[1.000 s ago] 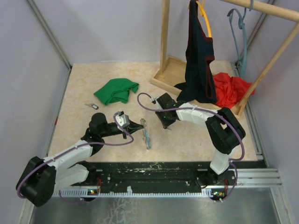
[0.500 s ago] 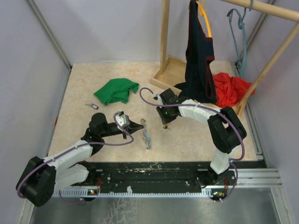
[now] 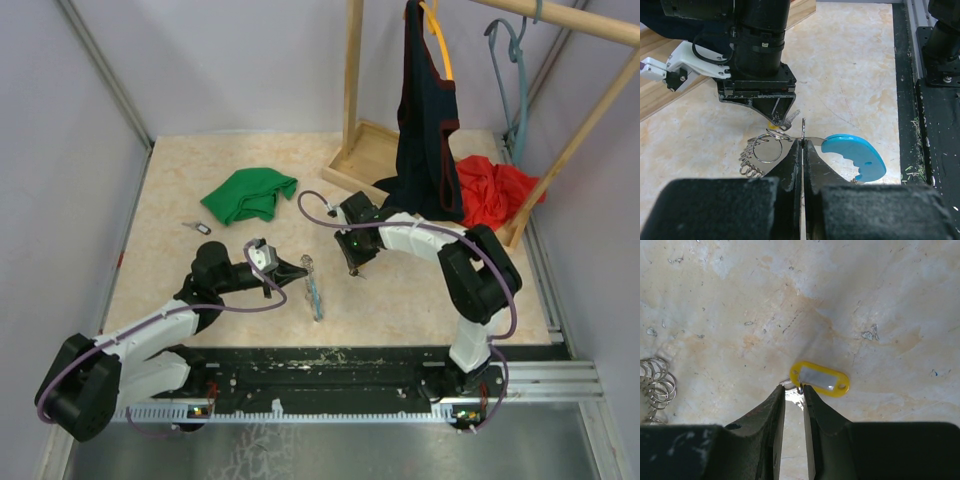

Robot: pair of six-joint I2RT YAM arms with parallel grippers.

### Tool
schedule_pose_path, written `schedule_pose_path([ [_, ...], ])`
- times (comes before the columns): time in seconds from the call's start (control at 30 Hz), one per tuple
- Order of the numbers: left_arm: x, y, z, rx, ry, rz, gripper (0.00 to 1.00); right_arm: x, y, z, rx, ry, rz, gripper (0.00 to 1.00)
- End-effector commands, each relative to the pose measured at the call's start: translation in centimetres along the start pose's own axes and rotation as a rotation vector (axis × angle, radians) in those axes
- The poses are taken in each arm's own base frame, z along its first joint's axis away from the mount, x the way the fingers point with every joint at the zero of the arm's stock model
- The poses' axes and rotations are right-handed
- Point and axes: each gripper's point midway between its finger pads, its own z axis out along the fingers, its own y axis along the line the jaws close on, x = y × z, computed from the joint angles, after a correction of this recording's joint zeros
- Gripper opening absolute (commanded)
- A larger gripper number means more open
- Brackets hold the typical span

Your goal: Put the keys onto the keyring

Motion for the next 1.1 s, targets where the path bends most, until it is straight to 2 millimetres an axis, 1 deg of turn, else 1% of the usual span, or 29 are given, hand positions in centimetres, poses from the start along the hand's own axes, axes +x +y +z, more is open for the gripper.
schedule_pose_path([
  [0.0,-1.4,0.2,0.2,0.011,-0.038,0.027,0.0,-2.5,-0.1,-0.3,-0.011,-0.062,0.002,0.21],
  [0.3,-1.5,0.2,0.2,0.014,-0.038,0.027,0.0,-2.2,-0.1,0.0,-0.014,-0.044,0.002,0.12],
  [0.5,-1.4,0.2,0.2,0.014,-0.036,0.024,0.0,-2.0,-0.1,0.0,-0.017,-0.035,-0.003,0.1],
  [0.63,-1.4,0.2,0.2,0.016,-0.036,0.024,0.0,-2.0,0.0,0.1,-0.018,-0.033,-0.005,0.05],
  [0.7,-1.5,0.2,0.2,0.016,-0.038,0.026,0.0,-2.0,0.0,0.1,-0.02,-0.031,-0.007,0.0],
  [0.73,-1.5,0.2,0.2,0.015,-0.038,0.027,0.0,-2.0,0.0,0.1,-0.019,-0.031,-0.01,0.0],
  [0.83,-1.6,0.3,0.3,0.012,-0.041,0.025,0.0,-2.5,0.3,-0.6,-0.04,-0.064,-0.034,0.0],
  [0.93,-1.8,0.3,0.4,0.011,-0.049,0.02,0.0,-3.5,0.8,-2.2,-0.059,-0.133,-0.079,0.0],
  [1.0,-1.9,0.5,0.4,0.005,-0.054,0.022,0.0,-3.8,1.2,-3.3,-0.084,-0.172,-0.13,0.0],
  [1.07,-1.9,0.6,0.5,0.005,-0.057,0.024,0.0,-4.4,1.7,-5.0,-0.107,-0.239,-0.173,0.0],
])
